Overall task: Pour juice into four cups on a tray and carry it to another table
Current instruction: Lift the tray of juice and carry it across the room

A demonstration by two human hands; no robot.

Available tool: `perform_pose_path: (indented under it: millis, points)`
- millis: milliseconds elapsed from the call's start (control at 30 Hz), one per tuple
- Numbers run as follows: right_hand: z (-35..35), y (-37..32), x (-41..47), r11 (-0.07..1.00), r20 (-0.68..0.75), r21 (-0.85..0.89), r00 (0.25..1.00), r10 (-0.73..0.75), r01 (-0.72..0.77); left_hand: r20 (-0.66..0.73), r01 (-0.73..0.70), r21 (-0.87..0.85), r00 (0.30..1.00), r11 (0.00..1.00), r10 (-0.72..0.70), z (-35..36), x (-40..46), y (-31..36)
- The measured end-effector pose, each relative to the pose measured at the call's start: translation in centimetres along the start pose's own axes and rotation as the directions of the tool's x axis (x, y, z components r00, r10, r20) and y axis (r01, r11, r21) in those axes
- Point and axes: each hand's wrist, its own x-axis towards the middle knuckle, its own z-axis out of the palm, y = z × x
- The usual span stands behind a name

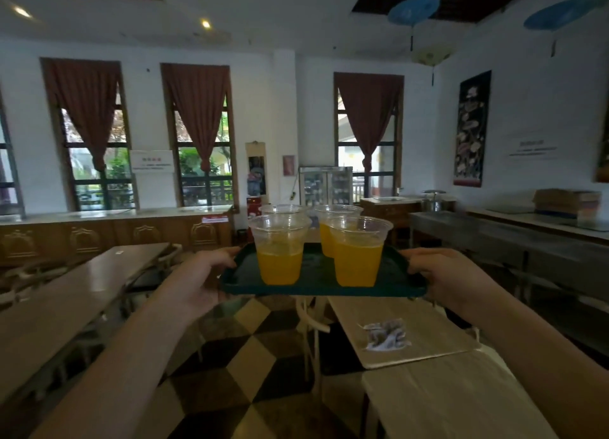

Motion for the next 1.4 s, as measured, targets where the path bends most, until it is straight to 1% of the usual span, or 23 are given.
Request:
perform_pose_path:
  millis: [200, 367, 500, 700, 867, 967, 1100, 1200, 1300, 1400]
  points:
    - [4.4, 1.6, 4.4, 1.0, 0.061, -0.01, 0.998, 0.008, -0.007, -0.088, 0.021, -0.007, 0.996, 1.0, -0.022, -3.8, 2.4, 0.5]
    - [6.2, 2.3, 9.0, 1.0, 0.13, -0.016, 0.991, 0.015, -0.014, -0.094, 0.034, -0.045, 0.995, 0.998, -0.038, -4.2, 6.0, 0.0]
    - [6.8, 3.2, 14.4, 1.0, 0.143, -0.029, 0.99, 0.01, -0.005, -0.104, 0.043, -0.061, 0.993, 0.997, -0.049, -3.9, 10.1, -0.6]
    - [7.7, 4.7, 24.9, 0.995, 0.139, -0.089, 0.99, -0.024, 0.037, -0.175, 0.045, -0.033, 0.983, 0.998, -0.05, -2.6, 18.1, -1.5]
    - [8.8, 5.1, 33.7, 0.995, 0.172, -0.071, 0.983, -0.064, 0.077, -0.196, 0.016, -0.023, 0.98, 1.0, -0.02, -1.3, 25.0, -1.2]
    - [10.0, 6.1, 39.2, 0.991, 0.193, -0.095, 0.978, -0.073, 0.093, -0.21, 0.025, -0.007, 0.977, 1.0, -0.026, -1.2, 28.8, -1.1]
    - [12.8, 7.5, 45.4, 0.992, 0.212, -0.098, 0.976, -0.056, 0.078, -0.246, 0.044, -0.003, 0.968, 0.999, -0.043, -2.7, 34.7, -1.0]
    - [15.5, 8.4, 49.8, 0.989, 0.236, -0.131, 0.971, -0.034, 0.066, -0.253, 0.063, 0.009, 0.966, 0.998, -0.059, -4.5, 40.0, -1.1]
    - [18.8, 9.2, 53.9, 0.986, 0.244, -0.151, 0.969, -0.032, 0.071, -0.267, 0.076, 0.052, 0.962, 0.996, -0.06, -6.6, 45.9, -1.2]
    - [22.3, 9.9, 58.2, 0.986, 0.236, -0.158, 0.972, -0.011, 0.05, -0.274, 0.077, 0.048, 0.96, 0.996, -0.061, -9.2, 52.0, -0.4]
